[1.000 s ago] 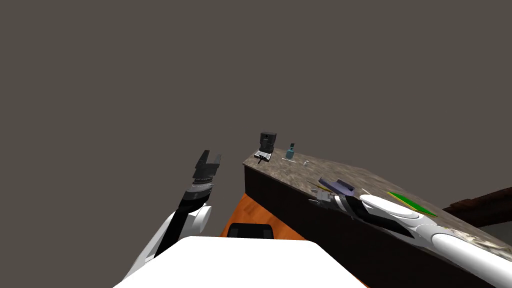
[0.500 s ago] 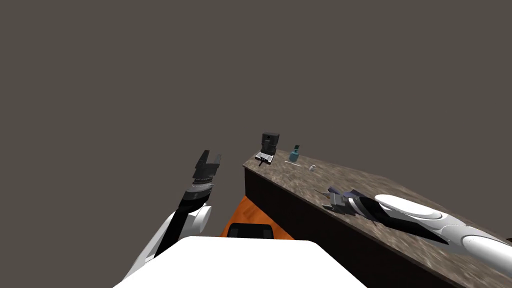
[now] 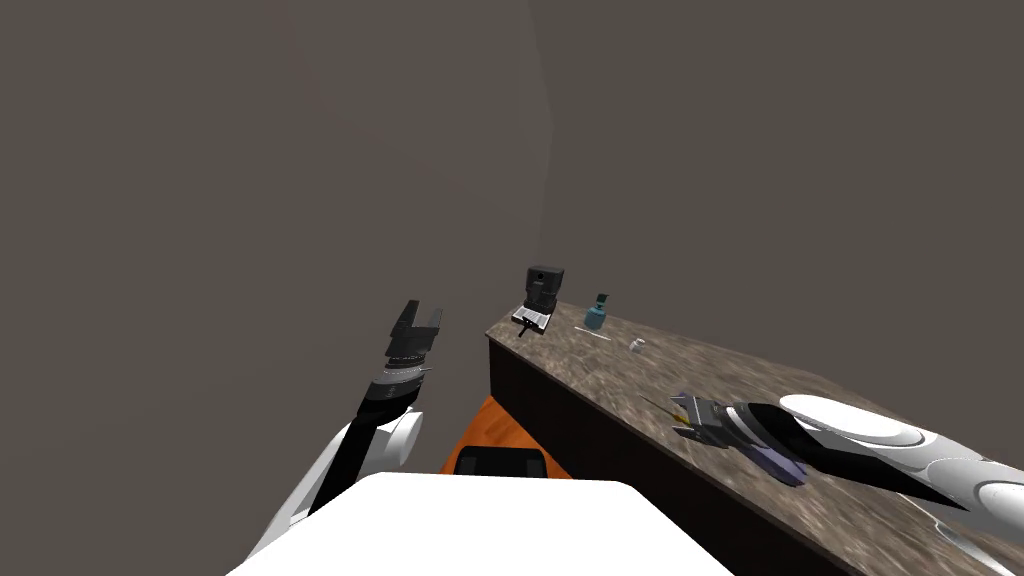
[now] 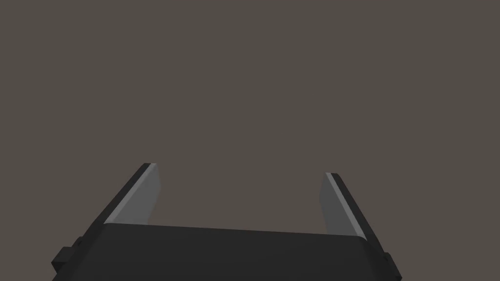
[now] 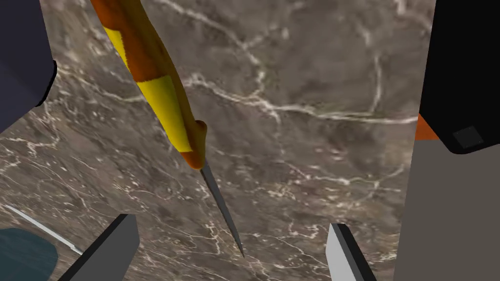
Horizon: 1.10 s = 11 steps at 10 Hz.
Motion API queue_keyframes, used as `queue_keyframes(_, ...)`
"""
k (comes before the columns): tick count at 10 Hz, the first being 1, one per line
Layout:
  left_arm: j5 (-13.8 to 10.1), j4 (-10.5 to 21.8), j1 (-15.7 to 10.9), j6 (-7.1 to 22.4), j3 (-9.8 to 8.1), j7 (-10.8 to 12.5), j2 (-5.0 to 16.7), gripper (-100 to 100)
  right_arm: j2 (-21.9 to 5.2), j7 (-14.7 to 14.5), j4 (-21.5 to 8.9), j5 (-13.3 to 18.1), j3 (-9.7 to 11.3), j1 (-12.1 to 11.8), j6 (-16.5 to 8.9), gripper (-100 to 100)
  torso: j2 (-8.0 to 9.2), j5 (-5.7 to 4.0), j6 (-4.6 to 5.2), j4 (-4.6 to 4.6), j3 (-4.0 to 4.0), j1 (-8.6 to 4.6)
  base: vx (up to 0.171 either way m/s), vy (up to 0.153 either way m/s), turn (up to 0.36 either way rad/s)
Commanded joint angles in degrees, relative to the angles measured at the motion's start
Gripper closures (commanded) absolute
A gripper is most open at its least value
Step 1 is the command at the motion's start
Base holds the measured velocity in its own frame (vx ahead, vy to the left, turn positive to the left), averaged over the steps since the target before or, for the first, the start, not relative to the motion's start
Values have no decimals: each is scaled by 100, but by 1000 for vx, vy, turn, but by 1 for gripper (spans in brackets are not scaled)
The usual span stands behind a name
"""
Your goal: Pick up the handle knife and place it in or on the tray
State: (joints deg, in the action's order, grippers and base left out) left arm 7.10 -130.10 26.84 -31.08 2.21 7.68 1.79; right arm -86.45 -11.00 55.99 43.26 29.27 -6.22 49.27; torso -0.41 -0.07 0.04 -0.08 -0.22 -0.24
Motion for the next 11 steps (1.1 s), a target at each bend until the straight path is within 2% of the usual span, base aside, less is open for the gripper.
queue_keyframes(1,0,0,0,0,0,0,0,0,-90,-43,-28,78,126,-160,-53,-100,0,0,0,0,0,0,150,-81,102)
queue_keyframes(2,0,0,1,0,0,0,0,0,-71,-26,4,41,75,-124,-25,-100,-10,-1,3,-3,-7,-3,64,-36,13)
queue_keyframes(3,0,0,0,0,0,0,0,0,-80,-30,12,42,80,-140,-43,0,9,0,3,0,3,12,11,-7,2)
queue_keyframes(4,0,0,0,0,0,0,-1,0,89,-91,-53,66,98,-162,-161,-100,28,4,4,5,15,23,18,-7,87)
queue_keyframes(5,0,0,-1,0,1,0,-1,0,201,-132,-96,83,111,-178,-241,-100,32,3,2,6,18,25,23,-10,74)
queue_keyframes(6,0,0,-1,0,0,0,-1,0,165,-118,-143,90,111,-122,-148,-100,33,3,4,7,18,24,10,-5,10)
queue_keyframes(7,0,0,-1,0,0,0,-1,0,181,-138,-161,94,113,-119,-151,100,37,6,5,8,21,27,0,0,0)
queue_keyframes(11,0,0,-1,0,0,0,-1,0,176,-143,-156,97,113,-118,-148,100,40,2,8,9,23,24,0,0,0)
